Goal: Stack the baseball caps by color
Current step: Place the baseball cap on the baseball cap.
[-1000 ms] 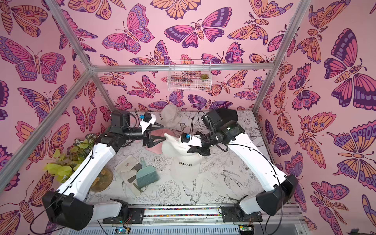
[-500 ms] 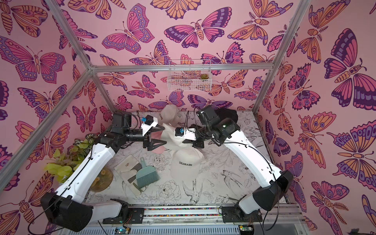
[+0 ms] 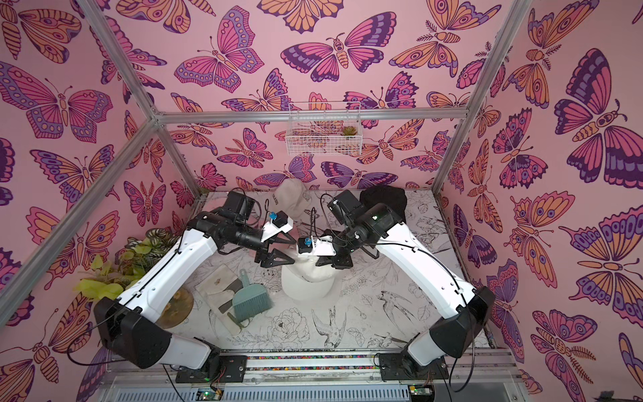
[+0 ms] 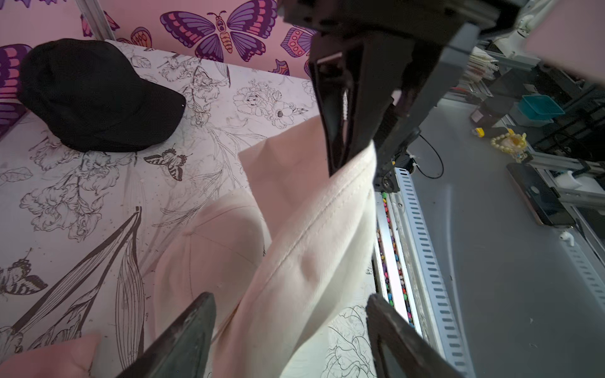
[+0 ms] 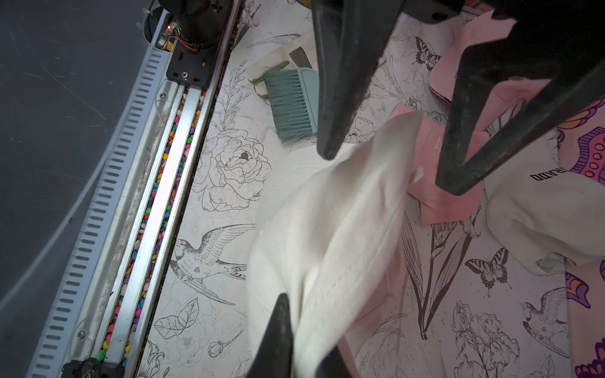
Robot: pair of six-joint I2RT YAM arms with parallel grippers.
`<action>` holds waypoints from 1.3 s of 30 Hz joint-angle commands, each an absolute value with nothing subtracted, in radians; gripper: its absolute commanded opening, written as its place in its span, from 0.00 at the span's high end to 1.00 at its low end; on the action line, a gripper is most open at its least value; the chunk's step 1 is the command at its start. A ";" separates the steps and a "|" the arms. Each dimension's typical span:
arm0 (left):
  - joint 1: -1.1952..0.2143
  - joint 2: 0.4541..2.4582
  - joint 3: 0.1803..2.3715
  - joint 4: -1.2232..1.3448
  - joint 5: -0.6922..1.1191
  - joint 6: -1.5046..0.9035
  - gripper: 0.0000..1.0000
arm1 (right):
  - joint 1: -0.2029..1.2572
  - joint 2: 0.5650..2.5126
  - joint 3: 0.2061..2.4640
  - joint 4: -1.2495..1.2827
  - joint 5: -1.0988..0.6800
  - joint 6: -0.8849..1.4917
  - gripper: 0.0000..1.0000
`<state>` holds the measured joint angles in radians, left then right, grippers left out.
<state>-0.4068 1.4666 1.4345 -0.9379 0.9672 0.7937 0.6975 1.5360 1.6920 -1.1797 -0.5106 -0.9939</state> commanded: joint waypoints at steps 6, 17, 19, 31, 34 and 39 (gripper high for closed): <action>-0.432 1.531 1.490 -1.013 0.960 0.810 0.36 | 0.707 1.561 1.724 -1.209 -0.567 -1.019 1.00; -0.442 1.562 1.497 -1.022 0.981 0.842 0.49 | 0.706 1.565 1.721 -1.181 -0.627 -1.007 1.00; -0.440 1.560 1.502 -1.022 1.001 0.850 0.82 | 0.705 1.597 1.714 -1.183 -0.627 -1.006 0.98; -0.338 1.491 1.496 -1.035 1.226 0.899 1.00 | 0.642 1.531 1.558 -1.240 -0.748 -1.047 0.57; -0.323 1.479 1.496 -1.043 1.240 0.900 1.00 | 0.622 1.508 1.519 -1.238 -0.743 -1.065 0.54; -0.322 1.483 1.500 -1.061 1.214 0.900 1.00 | 0.563 1.450 1.484 -1.238 -0.748 -1.078 0.53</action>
<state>-0.3260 1.4925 1.4872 -1.0237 1.1740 0.8829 0.5880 1.4986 1.4933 -1.2095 -0.7136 -1.0500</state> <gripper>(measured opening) 0.054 0.468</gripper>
